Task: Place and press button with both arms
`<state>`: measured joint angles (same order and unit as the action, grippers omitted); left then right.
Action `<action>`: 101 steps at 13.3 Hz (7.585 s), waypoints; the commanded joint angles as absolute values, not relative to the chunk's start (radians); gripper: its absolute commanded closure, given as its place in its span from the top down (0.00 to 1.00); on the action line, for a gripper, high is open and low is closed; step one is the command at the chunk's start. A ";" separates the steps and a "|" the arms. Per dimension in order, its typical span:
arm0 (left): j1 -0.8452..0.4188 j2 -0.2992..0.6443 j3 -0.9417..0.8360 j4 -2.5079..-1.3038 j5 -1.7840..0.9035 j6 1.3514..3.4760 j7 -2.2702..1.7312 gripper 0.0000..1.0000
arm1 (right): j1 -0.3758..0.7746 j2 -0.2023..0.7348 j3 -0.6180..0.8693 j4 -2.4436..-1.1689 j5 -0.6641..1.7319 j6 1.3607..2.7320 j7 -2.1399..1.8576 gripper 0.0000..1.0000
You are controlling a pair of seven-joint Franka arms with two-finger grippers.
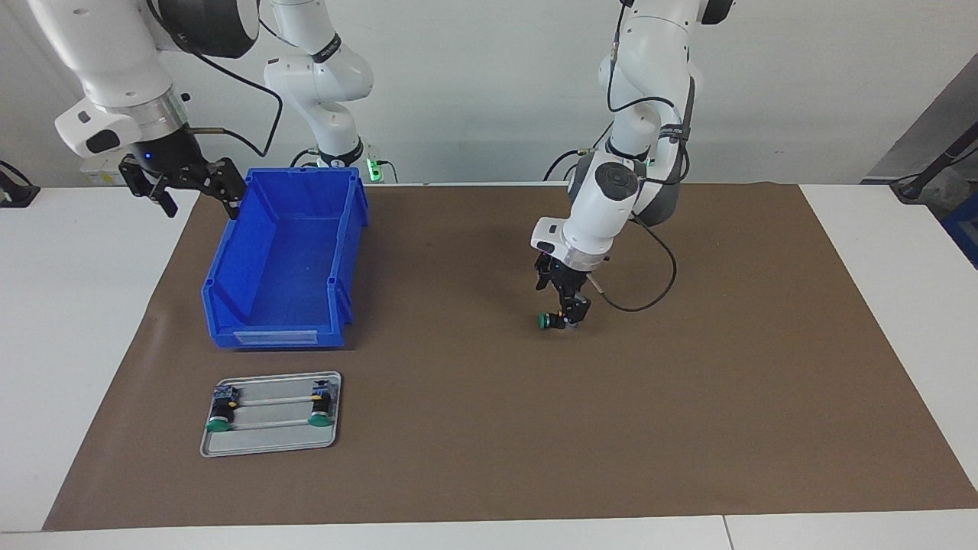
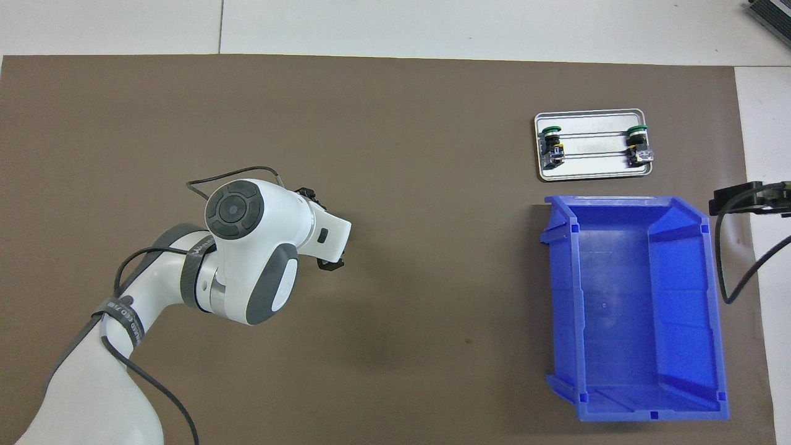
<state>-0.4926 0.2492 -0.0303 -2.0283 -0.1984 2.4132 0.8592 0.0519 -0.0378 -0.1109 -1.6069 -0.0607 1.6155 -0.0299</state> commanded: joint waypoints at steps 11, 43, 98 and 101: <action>-0.532 0.331 -0.011 -2.005 -0.075 2.434 0.871 0.98 | 0.037 -0.024 -0.084 -1.551 -0.051 1.502 0.017 0.99; -0.519 0.379 -0.011 -1.938 -0.008 2.471 0.815 0.01 | 0.037 -0.061 -0.052 -1.635 -0.023 1.537 0.041 1.00; -0.072 0.339 -0.011 -2.373 -1.974 1.853 2.549 0.08 | 0.037 -0.061 -0.052 -1.635 -0.023 1.537 0.041 1.00; -0.072 0.333 -0.011 -2.424 -1.974 1.783 2.612 0.08 | 0.037 -0.061 -0.052 -1.635 -0.023 1.537 0.041 1.00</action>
